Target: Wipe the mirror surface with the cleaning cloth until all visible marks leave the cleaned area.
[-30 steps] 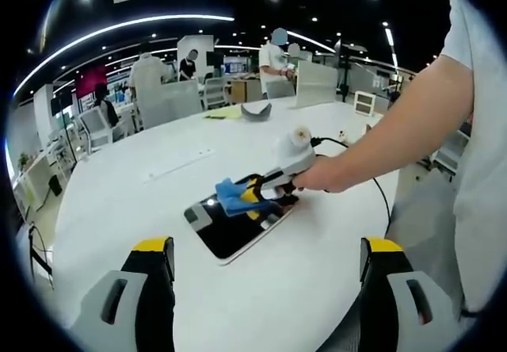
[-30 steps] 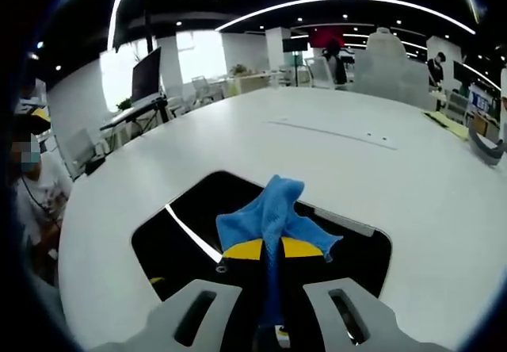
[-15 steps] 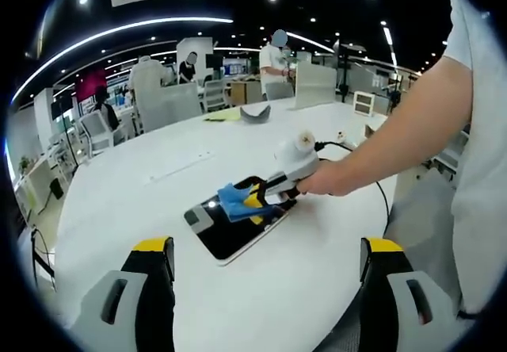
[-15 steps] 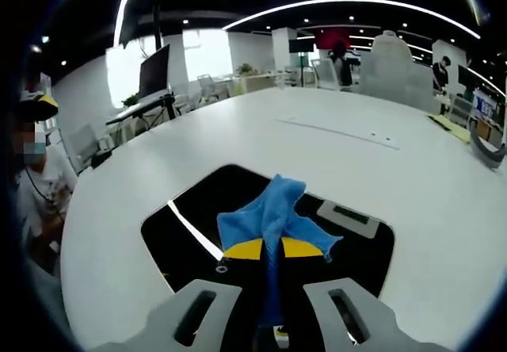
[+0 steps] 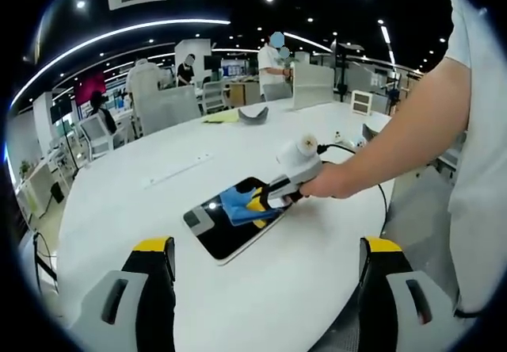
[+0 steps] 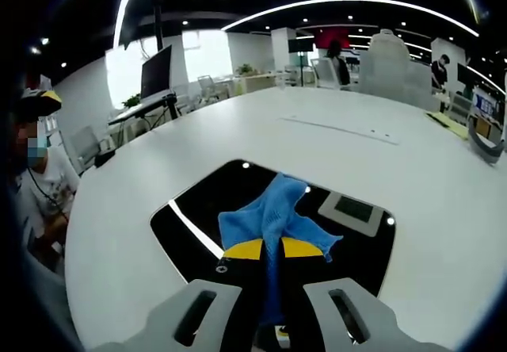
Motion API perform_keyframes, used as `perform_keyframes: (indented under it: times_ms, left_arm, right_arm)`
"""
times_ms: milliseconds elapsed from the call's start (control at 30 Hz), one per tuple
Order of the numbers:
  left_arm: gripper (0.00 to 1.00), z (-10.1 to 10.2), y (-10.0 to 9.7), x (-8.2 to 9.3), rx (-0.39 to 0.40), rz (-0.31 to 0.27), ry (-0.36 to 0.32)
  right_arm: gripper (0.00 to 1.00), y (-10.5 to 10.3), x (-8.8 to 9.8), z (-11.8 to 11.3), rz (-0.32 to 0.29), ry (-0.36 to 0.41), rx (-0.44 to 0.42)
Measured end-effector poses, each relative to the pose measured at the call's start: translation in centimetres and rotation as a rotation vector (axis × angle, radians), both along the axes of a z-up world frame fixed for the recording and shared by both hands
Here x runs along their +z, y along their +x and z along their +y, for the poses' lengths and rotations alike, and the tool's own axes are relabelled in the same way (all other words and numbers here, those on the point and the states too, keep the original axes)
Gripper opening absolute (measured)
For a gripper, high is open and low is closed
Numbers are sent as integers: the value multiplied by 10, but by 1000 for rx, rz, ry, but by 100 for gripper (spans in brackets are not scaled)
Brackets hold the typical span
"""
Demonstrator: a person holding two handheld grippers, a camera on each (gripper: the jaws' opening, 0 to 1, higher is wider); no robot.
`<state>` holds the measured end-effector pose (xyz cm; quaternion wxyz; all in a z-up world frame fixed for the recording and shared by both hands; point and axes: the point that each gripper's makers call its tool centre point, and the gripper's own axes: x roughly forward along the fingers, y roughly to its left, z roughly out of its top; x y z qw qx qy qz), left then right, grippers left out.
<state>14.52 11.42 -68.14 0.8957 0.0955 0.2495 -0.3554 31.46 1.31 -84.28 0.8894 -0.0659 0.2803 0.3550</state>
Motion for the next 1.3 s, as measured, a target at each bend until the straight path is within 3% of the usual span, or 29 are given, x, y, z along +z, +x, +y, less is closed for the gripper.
perform_keyframes:
  times_ms: [800, 1300]
  left_arm:
    - [96, 9, -11, 2, 5, -5, 12]
    - [97, 11, -7, 8, 28, -6, -35]
  right_arm:
    - [2, -21, -1, -4, 7, 12, -38]
    - [2, -32, -1, -5, 14, 20, -68]
